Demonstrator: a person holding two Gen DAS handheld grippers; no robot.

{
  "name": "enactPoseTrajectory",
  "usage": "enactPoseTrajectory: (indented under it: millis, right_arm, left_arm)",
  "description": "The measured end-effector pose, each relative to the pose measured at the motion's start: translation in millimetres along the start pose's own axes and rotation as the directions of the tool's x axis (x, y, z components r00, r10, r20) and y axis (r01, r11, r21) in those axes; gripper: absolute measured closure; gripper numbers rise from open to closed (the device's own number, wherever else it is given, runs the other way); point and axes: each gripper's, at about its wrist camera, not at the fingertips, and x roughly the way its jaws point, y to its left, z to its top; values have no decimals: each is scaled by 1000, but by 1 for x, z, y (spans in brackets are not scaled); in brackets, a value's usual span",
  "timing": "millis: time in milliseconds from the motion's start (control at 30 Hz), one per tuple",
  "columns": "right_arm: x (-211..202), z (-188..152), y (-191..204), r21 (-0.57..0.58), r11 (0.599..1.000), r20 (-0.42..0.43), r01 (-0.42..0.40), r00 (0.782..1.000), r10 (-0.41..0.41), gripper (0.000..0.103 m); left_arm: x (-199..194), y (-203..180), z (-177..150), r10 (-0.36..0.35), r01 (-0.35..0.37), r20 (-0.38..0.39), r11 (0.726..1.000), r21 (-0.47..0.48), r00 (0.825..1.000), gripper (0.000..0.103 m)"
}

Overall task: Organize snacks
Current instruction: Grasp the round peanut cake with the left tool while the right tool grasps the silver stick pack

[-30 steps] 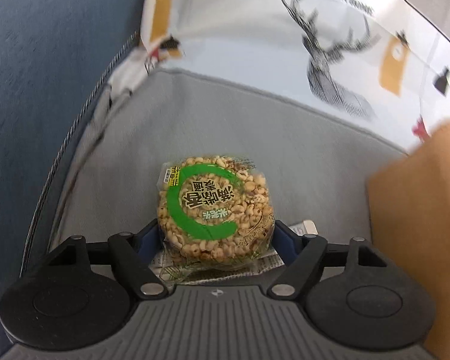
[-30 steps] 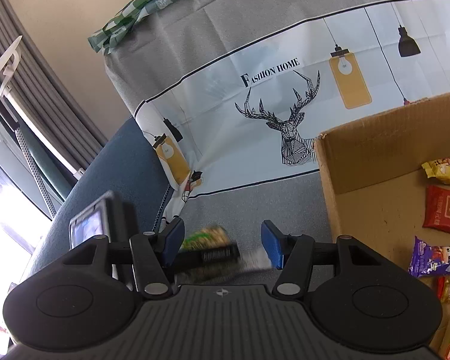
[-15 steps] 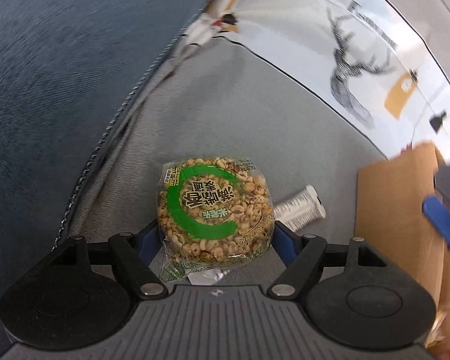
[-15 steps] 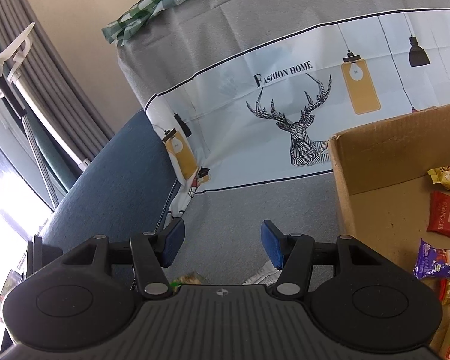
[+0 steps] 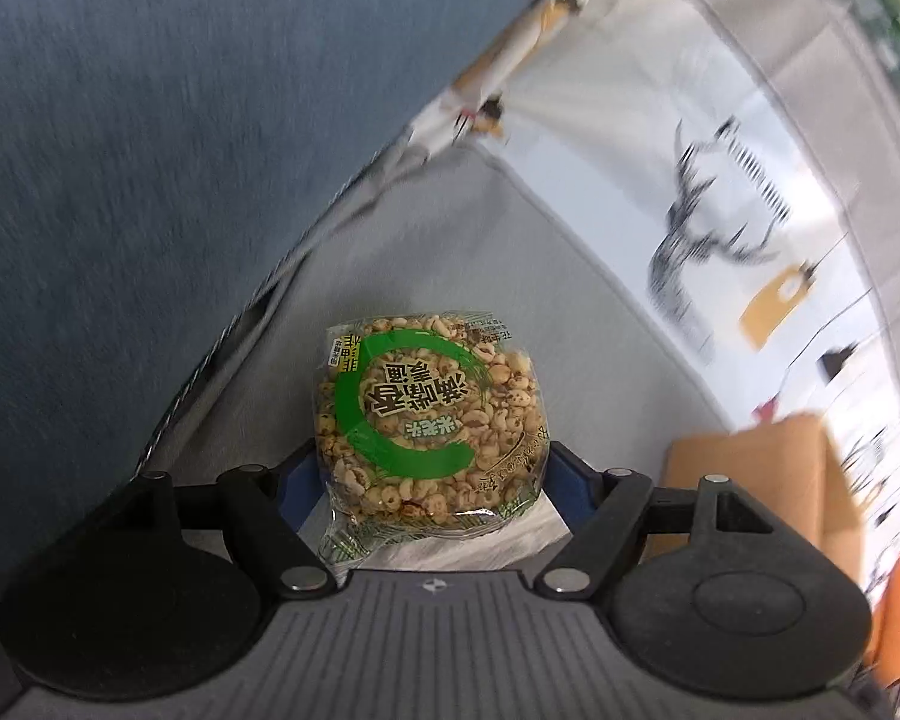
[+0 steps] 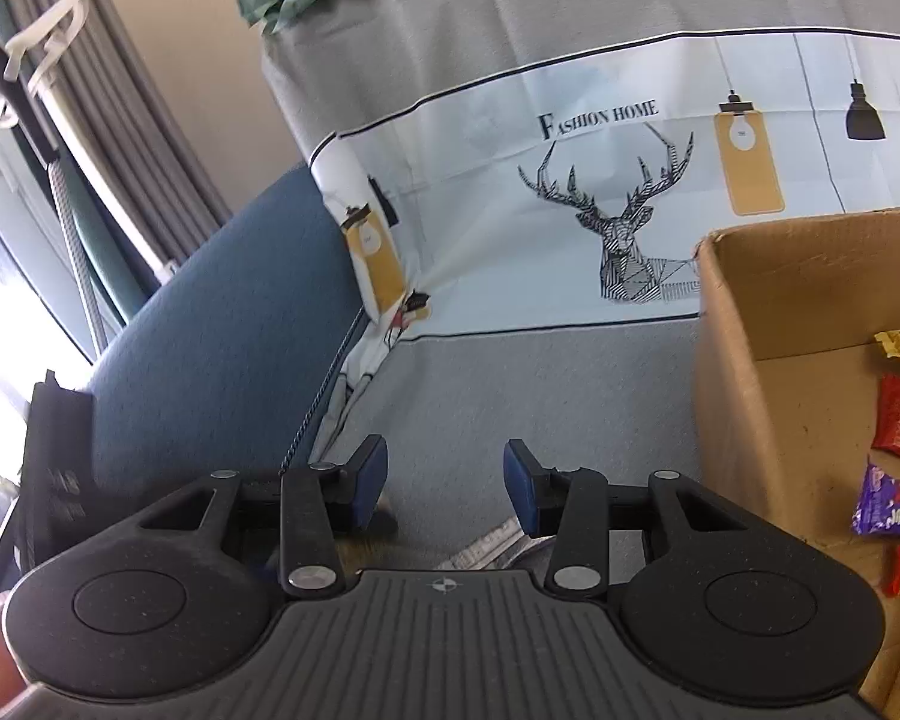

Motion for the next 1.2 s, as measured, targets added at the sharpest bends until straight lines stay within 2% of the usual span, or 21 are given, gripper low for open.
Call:
enactPoseTrajectory:
  millis: [133,267,433,567,733,833,933,1000,1033,1100,1200]
  right_arm:
    - [7,-12,11,-29,999,-14,28,1000,-28,57]
    - [22,-28,21,-40,996,-51,77,996,-79,54]
    - [47,-50,31,-65,991,-104,116,987,-122,47]
    - [63,-58,32,-61,990,-132,125,982,-132,29]
    - [81,-64,28,-57,988,-156,146,976,-153,28]
    - [87,-68,33,-124,975,-138,184,970,-200,28]
    - [86,-72,35,-191,963,-129,190,968,-217,38]
    - [82,-72,33,-222,959,-128,179,969,-210,58]
    - [80,-71,31,-231,958,-133,168,970,-203,62]
    - [75,-70,29,-257,953,-134,159,971,-198,79]
    - [63,-71,27,-316,936,-131,155,970,-205,92]
  left_arm:
    - [-10,-1,5,-56,56,59,998,-12,997,22]
    - [-17,-7,7,-79,79,95,997,8,992,22]
    - [-17,-8,8,-94,93,91,996,19,991,22]
    - [-16,-6,8,-100,97,72,994,43,992,22]
    - [-14,-5,9,-112,108,55,992,66,992,22]
    - [-13,-6,9,-112,108,42,990,86,993,22]
    - [-12,-7,10,-114,111,28,989,95,993,22]
    - [-11,-7,10,-115,113,14,988,104,993,22]
    - [-9,-9,10,-107,106,6,988,117,994,22]
    - [-6,-12,8,-79,80,-15,985,152,997,22]
    - [1,-14,3,-35,45,-55,980,195,998,22]
